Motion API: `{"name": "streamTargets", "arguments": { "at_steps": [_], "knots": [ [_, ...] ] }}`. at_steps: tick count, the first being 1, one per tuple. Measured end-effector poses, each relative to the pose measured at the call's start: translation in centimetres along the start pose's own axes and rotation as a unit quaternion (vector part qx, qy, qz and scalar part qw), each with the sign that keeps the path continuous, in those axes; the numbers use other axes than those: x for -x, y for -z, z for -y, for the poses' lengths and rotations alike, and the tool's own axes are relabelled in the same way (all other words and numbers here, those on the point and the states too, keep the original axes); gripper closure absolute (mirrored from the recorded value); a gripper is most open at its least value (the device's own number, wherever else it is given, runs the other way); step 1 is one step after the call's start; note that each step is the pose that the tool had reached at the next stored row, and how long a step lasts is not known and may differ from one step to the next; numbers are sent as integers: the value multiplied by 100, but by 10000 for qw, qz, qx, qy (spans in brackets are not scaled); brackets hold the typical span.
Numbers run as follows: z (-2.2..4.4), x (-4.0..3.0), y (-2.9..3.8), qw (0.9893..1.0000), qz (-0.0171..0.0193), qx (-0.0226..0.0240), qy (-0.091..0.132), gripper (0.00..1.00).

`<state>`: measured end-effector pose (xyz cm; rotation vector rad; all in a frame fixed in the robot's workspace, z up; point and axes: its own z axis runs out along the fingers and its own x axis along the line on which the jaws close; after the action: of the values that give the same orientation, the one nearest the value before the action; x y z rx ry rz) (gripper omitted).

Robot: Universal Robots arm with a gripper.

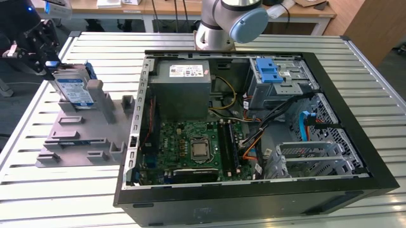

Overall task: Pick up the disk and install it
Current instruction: 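Pick up the disk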

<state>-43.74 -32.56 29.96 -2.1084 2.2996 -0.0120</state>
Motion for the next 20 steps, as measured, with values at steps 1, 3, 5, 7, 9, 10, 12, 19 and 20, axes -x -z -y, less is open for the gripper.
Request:
{"name": "streamTargets", "arguments": {
  "at_steps": [1,3,5,7,9,10,12,19,20],
  "knots": [
    [0,2,-10,10000,0,0,0,47],
    [-1,4,-32,10000,-1,0,0,47],
    [-2,5,-57,10000,-2,0,0,47],
    [-2,4,-85,10000,-5,0,0,47],
    [-3,4,-106,10000,-8,-1,0,47],
    [-3,4,-112,10000,-9,0,0,47],
    [-3,4,-114,10000,-10,1,0,48],
    [-3,4,-119,10000,-19,-1,0,56],
    [-3,4,-119,10000,-21,-1,0,56]
  ]
}}
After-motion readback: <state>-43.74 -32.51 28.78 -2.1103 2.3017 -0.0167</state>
